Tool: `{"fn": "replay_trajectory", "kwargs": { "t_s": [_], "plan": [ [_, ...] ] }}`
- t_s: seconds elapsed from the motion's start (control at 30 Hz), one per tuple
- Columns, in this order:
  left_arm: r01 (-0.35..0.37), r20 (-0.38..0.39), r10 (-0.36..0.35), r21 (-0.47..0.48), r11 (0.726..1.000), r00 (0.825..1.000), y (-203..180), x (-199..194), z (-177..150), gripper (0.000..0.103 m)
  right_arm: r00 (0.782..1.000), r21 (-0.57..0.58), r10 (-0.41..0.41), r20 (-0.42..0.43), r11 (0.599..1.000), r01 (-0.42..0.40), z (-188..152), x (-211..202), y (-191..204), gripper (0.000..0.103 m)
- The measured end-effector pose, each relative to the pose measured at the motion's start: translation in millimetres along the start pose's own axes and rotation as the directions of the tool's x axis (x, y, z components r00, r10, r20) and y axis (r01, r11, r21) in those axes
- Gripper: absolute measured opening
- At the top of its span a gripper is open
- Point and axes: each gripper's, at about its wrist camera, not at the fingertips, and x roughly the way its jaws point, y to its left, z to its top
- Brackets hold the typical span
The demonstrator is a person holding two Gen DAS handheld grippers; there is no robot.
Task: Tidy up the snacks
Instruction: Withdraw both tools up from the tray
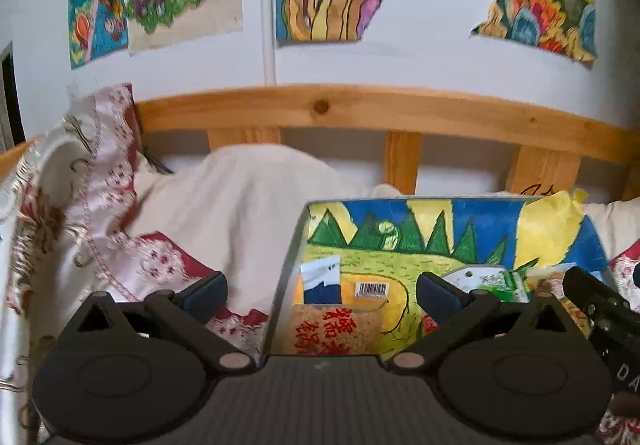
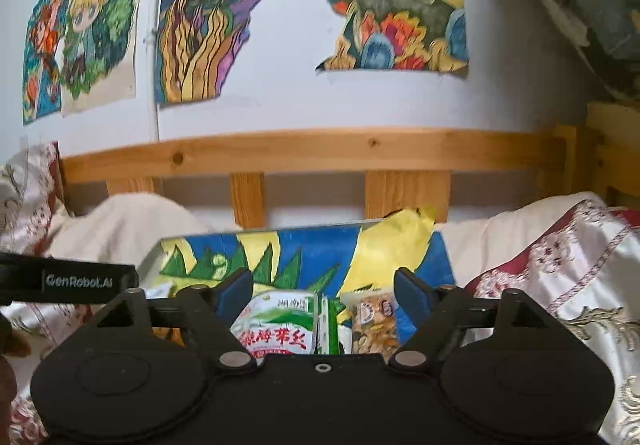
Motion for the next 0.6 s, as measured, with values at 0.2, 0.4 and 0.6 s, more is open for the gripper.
{"fn": "replay_trajectory", "kwargs": {
  "t_s": [0.2, 0.4, 0.6],
  "plan": [
    [0.018, 0.051, -0.018, -0.002, 1.000, 0.999, 10.4, -44.9, -3.2, 0.102, 0.999, 0.015, -0.012, 0.034, 1.000, 0.012, 15.9, -38.8, 0.8, 0.092],
    [0.028, 0.081, -0.023, -0.070, 0.997, 0.996, 32.0, -86.6, -8.2, 0.102, 0.997, -0.016, -0.006, 0.075, 1.000, 0.008, 24.4, -90.2, 9.1, 0.101],
    [0.040, 0.104, -0.031, -0.090, 0.995, 0.994, 47.8, -125.1, -22.5, 0.102, 0.996, -0.048, -0.015, 0.089, 0.999, 0.019, 21.0, -132.6, 14.6, 0.102]
  ]
}}
